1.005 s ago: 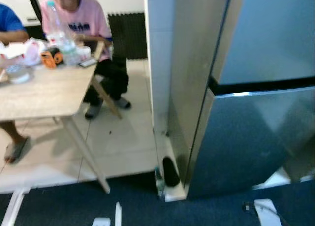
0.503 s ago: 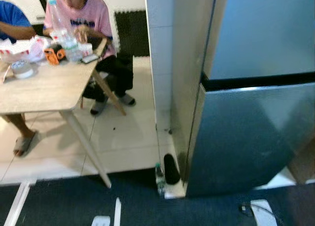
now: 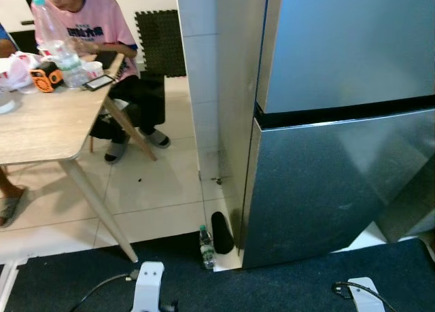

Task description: Restocking fridge

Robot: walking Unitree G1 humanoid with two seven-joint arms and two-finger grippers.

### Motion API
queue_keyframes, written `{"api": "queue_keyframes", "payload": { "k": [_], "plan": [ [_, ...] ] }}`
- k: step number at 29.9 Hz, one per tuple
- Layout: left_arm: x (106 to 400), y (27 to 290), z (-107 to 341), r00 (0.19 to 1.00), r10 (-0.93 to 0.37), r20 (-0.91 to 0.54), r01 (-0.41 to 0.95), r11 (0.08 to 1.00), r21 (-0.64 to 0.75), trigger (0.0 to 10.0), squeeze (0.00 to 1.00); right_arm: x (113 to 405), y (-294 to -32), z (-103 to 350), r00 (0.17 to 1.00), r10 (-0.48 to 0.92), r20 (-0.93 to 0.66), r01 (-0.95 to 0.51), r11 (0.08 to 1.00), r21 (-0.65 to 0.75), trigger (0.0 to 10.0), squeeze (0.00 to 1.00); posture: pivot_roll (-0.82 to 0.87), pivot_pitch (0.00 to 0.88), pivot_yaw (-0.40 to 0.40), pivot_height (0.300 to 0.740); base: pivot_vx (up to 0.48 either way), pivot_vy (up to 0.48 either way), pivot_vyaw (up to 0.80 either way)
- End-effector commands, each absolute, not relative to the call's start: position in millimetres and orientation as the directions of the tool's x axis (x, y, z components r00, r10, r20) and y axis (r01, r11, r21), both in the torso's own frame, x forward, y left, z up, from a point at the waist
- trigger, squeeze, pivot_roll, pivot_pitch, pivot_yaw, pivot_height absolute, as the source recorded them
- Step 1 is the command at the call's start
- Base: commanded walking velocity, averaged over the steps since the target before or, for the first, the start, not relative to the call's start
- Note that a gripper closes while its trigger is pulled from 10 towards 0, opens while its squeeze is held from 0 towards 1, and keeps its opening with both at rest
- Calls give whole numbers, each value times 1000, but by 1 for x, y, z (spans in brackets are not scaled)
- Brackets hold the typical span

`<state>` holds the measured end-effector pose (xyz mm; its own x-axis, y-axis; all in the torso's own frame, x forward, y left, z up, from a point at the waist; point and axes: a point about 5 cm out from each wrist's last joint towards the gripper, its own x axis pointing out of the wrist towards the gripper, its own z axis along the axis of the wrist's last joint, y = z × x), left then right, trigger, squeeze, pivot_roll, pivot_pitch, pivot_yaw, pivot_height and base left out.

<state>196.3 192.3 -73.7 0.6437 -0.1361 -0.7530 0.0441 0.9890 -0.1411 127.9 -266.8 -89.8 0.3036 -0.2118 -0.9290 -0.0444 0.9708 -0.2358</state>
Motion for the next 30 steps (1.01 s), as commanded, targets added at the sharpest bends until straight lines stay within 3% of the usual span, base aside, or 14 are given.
{"api": "queue_keyframes", "payload": {
  "k": [1,5,6,7,9,13,18,19,21,30],
  "plan": [
    [254,193,-29,806,-272,-526,180,959,-219,10000,1000,131,-267,-89,320,-208,-924,-68,968,-242,10000,0,-41,0,-3,740,0,0,0],
    [266,189,-17,823,-327,-465,240,941,-237,10000,1000,131,-266,-89,320,-207,-925,-72,968,-241,10000,0,-41,0,-3,740,0,0,0],
    [294,178,15,822,-471,-320,418,881,-222,10000,1000,130,-265,-90,319,-203,-926,-74,969,-237,10000,0,-45,2,0,740,0,0,0],
    [294,178,15,822,-471,-320,418,881,-222,10000,1000,130,-265,-90,319,-203,-926,-74,969,-237,10000,0,-45,2,0,740,0,0,0],
    [318,168,50,775,-601,-195,582,800,-149,10000,1000,129,-263,-91,317,-199,-927,-75,969,-234,10000,0,-47,7,2,740,0,0,0],
    [334,160,82,690,-712,-130,712,700,-56,10000,1000,129,-262,-91,314,-200,-928,-79,969,-235,10000,0,-52,20,4,740,0,0,0],
    [338,156,94,630,-767,-119,772,635,-9,10000,1000,128,-261,-92,306,-203,-930,-79,968,-237,10000,0,-52,22,5,740,0,0,-585],
    [341,155,102,608,-785,-117,792,609,30,10000,0,128,-261,-92,306,-204,-930,-76,968,-238,10000,0,-53,22,8,740,0,0,-719],
    [347,152,113,599,-789,-135,800,583,140,10000,0,127,-260,-92,312,-206,-928,-62,970,-236,10000,0,-52,22,11,740,0,0,0],
    [353,143,133,584,-811,-46,801,565,198,10000,0,126,-259,-93,314,-200,-928,-44,973,-225,10000,0,-59,28,22,740,0,0,0]
  ]
}}
